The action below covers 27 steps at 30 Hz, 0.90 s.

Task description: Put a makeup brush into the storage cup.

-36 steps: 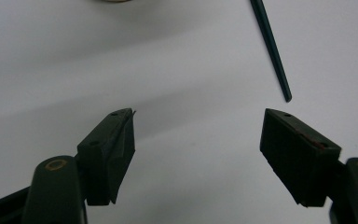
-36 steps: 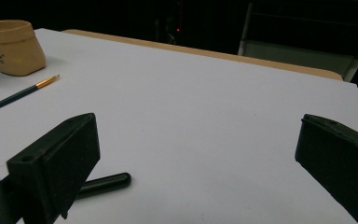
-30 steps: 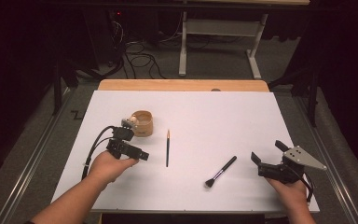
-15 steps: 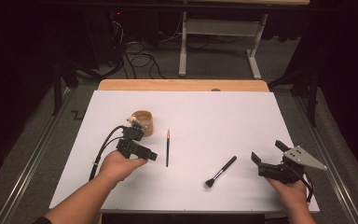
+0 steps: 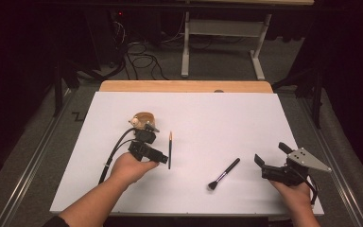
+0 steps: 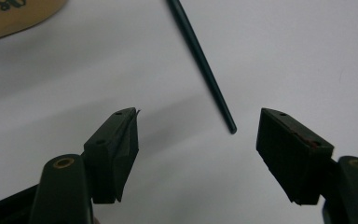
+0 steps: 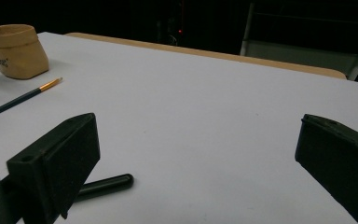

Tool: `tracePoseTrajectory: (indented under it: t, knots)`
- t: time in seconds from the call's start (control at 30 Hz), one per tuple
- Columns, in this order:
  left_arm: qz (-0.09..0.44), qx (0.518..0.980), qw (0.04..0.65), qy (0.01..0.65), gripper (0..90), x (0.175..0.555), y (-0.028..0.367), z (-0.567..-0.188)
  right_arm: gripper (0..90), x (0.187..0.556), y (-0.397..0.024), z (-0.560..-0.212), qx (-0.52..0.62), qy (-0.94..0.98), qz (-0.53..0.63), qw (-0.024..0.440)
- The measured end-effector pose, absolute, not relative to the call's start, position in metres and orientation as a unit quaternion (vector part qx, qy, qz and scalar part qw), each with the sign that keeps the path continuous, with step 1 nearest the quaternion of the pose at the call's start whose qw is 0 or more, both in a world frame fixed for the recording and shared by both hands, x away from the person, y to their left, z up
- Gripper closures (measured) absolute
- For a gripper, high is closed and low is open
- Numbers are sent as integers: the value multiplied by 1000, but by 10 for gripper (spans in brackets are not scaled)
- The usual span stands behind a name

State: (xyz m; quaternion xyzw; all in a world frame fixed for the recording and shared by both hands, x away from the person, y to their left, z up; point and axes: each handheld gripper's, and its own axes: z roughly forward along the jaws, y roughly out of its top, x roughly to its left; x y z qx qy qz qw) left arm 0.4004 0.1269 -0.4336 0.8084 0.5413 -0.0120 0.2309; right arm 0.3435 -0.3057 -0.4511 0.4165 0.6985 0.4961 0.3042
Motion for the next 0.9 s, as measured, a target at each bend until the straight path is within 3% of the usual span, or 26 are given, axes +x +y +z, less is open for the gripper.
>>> tracePoseTrajectory:
  t: [0.9]
  knots:
    - [-3,808,220,547,393,420,99,-443,6,343,-307,-451,417,697,500,300]
